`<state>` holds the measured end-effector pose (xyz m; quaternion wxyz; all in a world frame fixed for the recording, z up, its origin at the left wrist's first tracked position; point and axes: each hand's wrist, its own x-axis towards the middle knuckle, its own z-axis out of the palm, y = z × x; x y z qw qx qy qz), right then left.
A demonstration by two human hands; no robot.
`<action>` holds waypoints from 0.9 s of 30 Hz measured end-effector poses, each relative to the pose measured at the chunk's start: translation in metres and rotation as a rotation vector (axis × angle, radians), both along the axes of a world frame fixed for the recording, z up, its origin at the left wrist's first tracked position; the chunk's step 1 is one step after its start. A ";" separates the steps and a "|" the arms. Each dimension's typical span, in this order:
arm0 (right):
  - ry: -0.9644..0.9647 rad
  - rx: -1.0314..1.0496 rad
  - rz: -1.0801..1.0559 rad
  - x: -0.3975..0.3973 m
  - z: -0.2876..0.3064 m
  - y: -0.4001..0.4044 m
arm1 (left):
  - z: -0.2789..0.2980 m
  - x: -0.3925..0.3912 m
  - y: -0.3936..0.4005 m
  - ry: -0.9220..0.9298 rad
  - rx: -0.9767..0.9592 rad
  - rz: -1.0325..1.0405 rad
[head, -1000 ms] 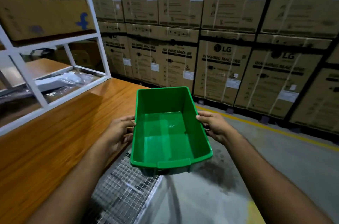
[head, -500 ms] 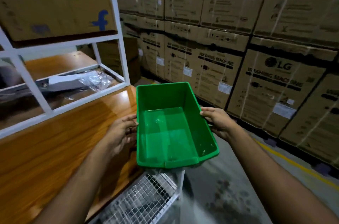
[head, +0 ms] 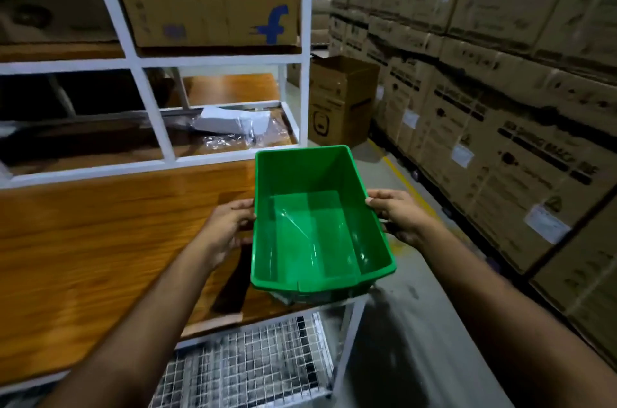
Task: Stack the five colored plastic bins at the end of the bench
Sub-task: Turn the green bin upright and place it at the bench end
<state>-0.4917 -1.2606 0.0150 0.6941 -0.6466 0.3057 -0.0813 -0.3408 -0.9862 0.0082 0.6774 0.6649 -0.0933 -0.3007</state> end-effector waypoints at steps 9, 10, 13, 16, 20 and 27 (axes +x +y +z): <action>0.013 -0.015 0.112 0.011 -0.019 -0.022 | -0.005 -0.013 -0.013 -0.035 0.097 0.085; 0.011 -0.006 0.114 0.010 -0.017 -0.022 | -0.005 -0.013 -0.013 -0.033 0.101 0.086; 0.027 0.045 0.095 0.005 -0.022 -0.024 | -0.006 -0.014 -0.012 -0.030 0.105 0.085; 0.029 0.175 0.073 -0.004 -0.039 -0.026 | -0.008 -0.015 -0.015 -0.030 0.090 0.094; 0.015 0.153 0.081 -0.012 -0.049 -0.024 | -0.012 -0.018 -0.019 -0.025 0.075 0.101; 0.027 -0.079 0.163 -0.008 -0.045 -0.020 | -0.018 -0.013 -0.013 -0.012 0.084 0.114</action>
